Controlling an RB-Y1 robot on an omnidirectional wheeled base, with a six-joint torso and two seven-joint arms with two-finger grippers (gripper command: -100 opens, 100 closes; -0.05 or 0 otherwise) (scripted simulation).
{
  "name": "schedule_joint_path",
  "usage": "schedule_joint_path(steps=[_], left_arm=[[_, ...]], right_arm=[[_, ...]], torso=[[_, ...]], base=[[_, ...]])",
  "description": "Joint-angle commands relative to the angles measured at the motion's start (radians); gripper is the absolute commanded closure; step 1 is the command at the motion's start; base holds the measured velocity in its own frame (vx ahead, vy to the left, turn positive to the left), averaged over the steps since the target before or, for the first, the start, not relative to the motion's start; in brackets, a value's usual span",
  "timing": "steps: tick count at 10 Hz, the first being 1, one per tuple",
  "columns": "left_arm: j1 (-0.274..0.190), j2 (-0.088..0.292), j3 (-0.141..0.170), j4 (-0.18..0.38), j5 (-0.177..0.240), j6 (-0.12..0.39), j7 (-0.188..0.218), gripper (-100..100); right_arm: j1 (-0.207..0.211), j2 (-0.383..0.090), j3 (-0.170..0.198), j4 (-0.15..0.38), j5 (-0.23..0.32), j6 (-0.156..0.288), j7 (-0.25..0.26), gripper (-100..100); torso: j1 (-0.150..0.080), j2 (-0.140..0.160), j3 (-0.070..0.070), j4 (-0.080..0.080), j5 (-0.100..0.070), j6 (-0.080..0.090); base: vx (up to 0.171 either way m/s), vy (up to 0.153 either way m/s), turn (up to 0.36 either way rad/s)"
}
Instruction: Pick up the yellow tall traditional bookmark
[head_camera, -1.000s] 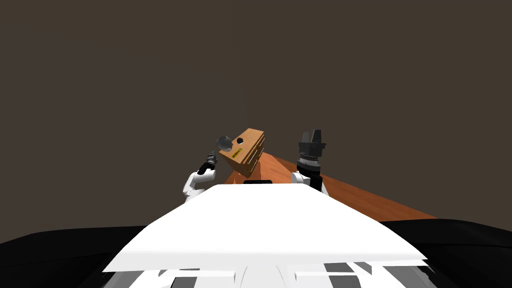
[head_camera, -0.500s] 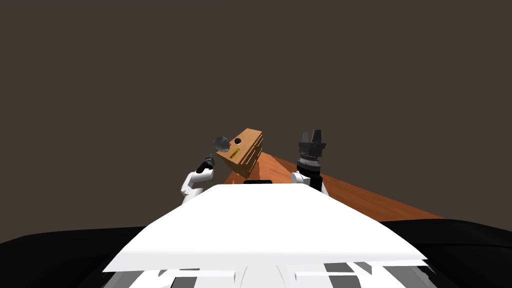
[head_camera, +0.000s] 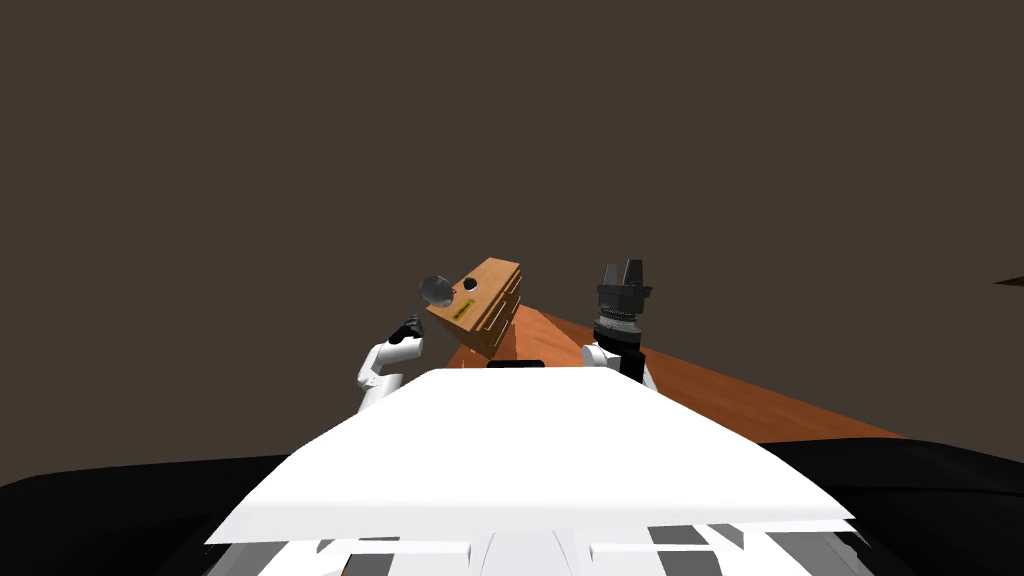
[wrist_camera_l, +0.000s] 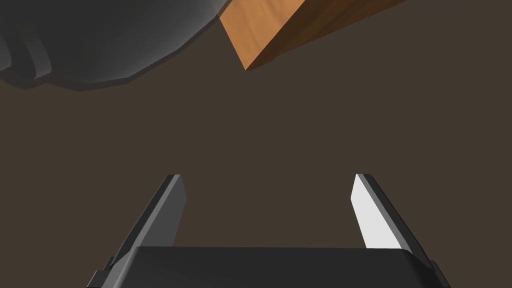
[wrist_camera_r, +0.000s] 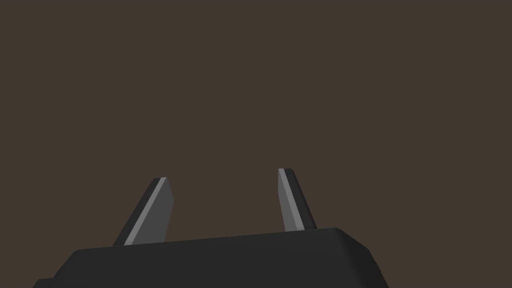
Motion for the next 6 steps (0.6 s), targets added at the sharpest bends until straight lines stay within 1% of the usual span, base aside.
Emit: schedule_joint_path(steps=[1, 2, 3, 4, 6], left_arm=[[-0.004, 0.010, 0.005, 0.008, 0.008, 0.042, 0.002, -100], [-0.023, 0.021, 0.033, 0.045, 0.009, 0.080, 0.017, -100], [-0.023, 0.021, 0.033, 0.045, 0.009, 0.112, 0.017, -100], [-0.042, 0.032, 0.061, 0.081, 0.009, 0.143, 0.032, -100], [-0.042, 0.032, 0.061, 0.081, 0.009, 0.191, 0.032, -100]], right_arm=[[0.000, 0.000, 0.000, 0.000, 0.000, 0.000, 0.000, 0], [0.000, 0.000, 0.000, 0.000, 0.000, 0.000, 0.000, 0], [0.000, 0.000, 0.000, 0.000, 0.000, 0.000, 0.000, 0], [0.000, 0.000, 0.000, 0.000, 0.000, 0.000, 0.000, 0], [0.000, 0.000, 0.000, 0.000, 0.000, 0.000, 0.000, 0]], torso=[[0.000, 0.000, 0.000, 0.000, 0.000, 0.000], [0.001, 0.001, 0.000, 0.000, 0.000, 0.000], [0.000, 0.000, 0.000, 0.000, 0.000, 0.000], [0.000, 0.000, 0.000, 0.000, 0.000, 0.000], [0.000, -0.001, -0.001, 0.000, 0.000, 0.000]], base=[[0.011, -0.029, 0.005], [0.021, -0.059, -0.085], [0.032, -0.060, -0.056], [0.056, -0.063, -0.098], [0.032, -0.039, -0.010]])
